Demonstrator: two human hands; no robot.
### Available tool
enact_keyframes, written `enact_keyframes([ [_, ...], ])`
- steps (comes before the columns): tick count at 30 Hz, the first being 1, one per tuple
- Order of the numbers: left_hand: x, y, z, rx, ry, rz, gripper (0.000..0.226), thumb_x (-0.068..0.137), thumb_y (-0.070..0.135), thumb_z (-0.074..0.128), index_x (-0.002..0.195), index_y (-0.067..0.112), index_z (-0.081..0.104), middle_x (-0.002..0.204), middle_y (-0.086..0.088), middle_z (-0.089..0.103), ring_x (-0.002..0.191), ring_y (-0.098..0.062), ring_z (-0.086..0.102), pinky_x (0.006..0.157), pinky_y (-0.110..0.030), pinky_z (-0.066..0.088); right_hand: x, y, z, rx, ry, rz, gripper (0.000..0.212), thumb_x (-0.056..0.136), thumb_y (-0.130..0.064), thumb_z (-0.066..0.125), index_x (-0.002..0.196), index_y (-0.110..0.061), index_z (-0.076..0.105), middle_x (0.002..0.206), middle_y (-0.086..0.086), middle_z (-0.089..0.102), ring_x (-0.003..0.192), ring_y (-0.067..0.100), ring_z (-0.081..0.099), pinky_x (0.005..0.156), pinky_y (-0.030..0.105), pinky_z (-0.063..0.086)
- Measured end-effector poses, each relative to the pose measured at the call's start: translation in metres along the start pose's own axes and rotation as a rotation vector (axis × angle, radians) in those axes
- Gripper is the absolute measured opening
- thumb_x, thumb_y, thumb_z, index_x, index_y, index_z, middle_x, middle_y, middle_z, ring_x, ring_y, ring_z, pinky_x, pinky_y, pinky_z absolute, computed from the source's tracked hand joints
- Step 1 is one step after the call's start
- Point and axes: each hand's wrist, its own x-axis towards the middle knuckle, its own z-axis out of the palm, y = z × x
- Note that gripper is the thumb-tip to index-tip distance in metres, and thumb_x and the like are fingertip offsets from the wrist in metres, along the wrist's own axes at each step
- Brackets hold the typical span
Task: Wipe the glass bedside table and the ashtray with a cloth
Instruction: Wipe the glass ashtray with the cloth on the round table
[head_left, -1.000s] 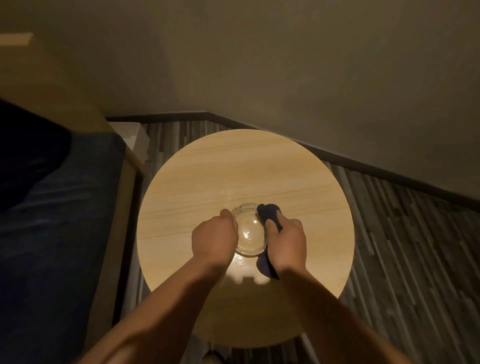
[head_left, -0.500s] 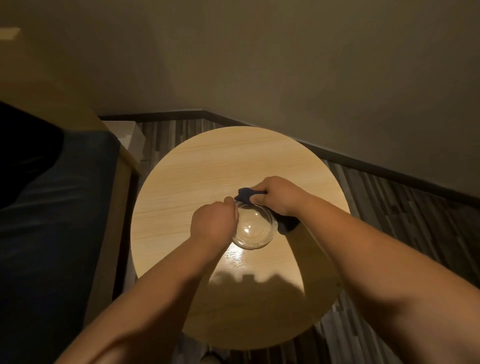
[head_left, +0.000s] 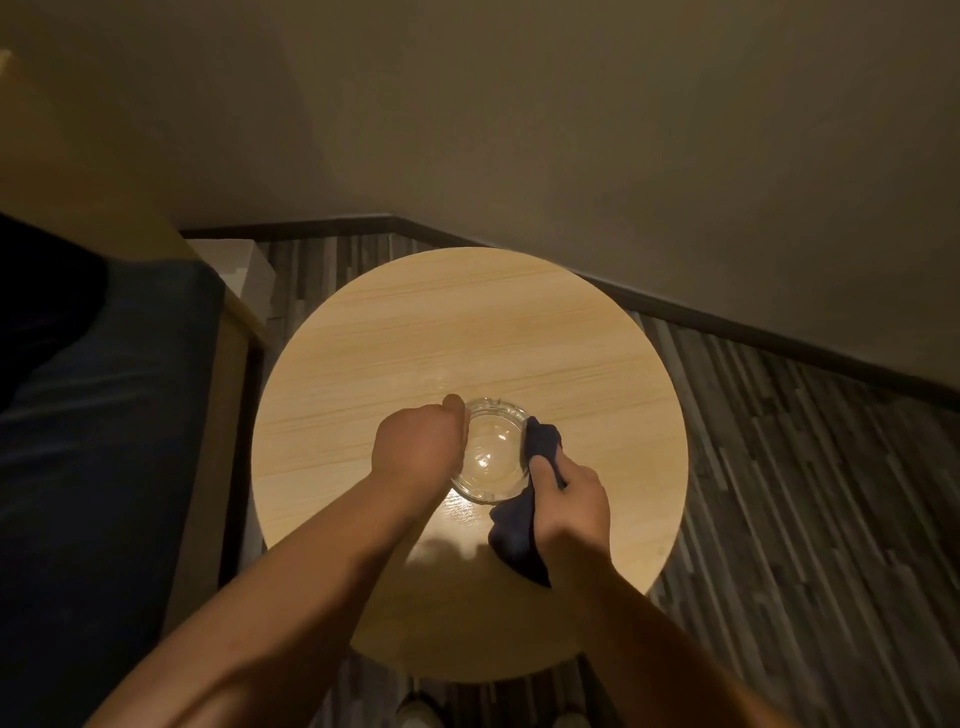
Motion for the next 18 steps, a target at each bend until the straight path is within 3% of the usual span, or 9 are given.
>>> enact_keyframes([
  [2,0.002,-0.002,-0.003,0.027,-0.020,0.036,0.017,0.089,0.016,0.053,0.105,0.010,0.049,0.079,-0.004,0.065,0.058,-0.027,0.050,0.050,-0.027,0.033,-0.010,0.003,-0.014,-0.034,-0.101,-0.030,0.018,0.097,-0.029,0.049,0.093,-0.018,0.062,0.094,0.002,0.061,0.082,0.008,0.057,0.064,0.011,0.042],
  [4,0.003,-0.005,-0.005,0.027,-0.026,0.058,0.018,0.088,0.015,0.052,0.106,0.011,0.048,0.081,-0.004,0.065,0.060,-0.028,0.051,0.050,-0.028,0.033,-0.009,0.006,-0.035,-0.107,-0.265,-0.088,0.017,0.095,-0.028,0.051,0.093,-0.022,0.067,0.093,0.001,0.064,0.085,0.010,0.059,0.072,0.021,0.046],
  [6,0.003,-0.009,-0.003,-0.009,-0.003,0.061,0.015,0.094,0.019,0.047,0.106,0.011,0.048,0.082,-0.006,0.064,0.066,-0.031,0.058,0.051,-0.029,0.033,-0.002,0.004,-0.058,-0.236,-0.363,-0.203,0.017,0.093,-0.028,0.056,0.104,-0.027,0.070,0.097,-0.004,0.065,0.091,0.006,0.058,0.079,0.022,0.044],
  [9,0.001,-0.012,0.000,-0.054,0.031,0.050,0.023,0.102,0.030,0.033,0.106,0.012,0.048,0.085,-0.009,0.065,0.073,-0.033,0.060,0.053,-0.031,0.031,0.023,-0.006,-0.084,-0.462,-0.208,-0.433,0.035,0.092,-0.025,0.059,0.127,-0.019,0.060,0.107,-0.004,0.058,0.097,0.010,0.055,0.080,0.017,0.037],
  [12,-0.004,-0.015,0.000,-0.055,0.044,0.050,0.029,0.103,0.034,0.028,0.107,0.013,0.048,0.086,-0.009,0.065,0.074,-0.034,0.061,0.054,-0.031,0.033,0.051,-0.021,-0.096,-0.815,0.008,-0.690,0.037,0.092,-0.024,0.058,0.129,-0.020,0.058,0.119,0.003,0.054,0.102,0.023,0.054,0.079,0.032,0.047],
  [14,-0.007,-0.017,0.000,-0.052,0.035,0.030,0.032,0.103,0.035,0.027,0.108,0.012,0.048,0.086,-0.010,0.065,0.074,-0.033,0.061,0.055,-0.031,0.034,0.064,-0.019,-0.096,-0.968,-0.010,-0.748,0.038,0.092,-0.026,0.056,0.130,-0.022,0.056,0.126,0.007,0.053,0.108,0.028,0.052,0.084,0.041,0.049],
  [18,-0.018,-0.021,0.004,-0.102,0.017,-0.040,0.036,0.103,0.040,0.025,0.109,0.013,0.048,0.088,-0.010,0.065,0.077,-0.034,0.061,0.057,-0.032,0.037,0.071,0.000,-0.083,-1.179,-0.170,-0.762,0.045,0.092,-0.042,0.051,0.134,-0.025,0.050,0.135,0.003,0.051,0.117,0.027,0.047,0.099,0.044,0.037],
])
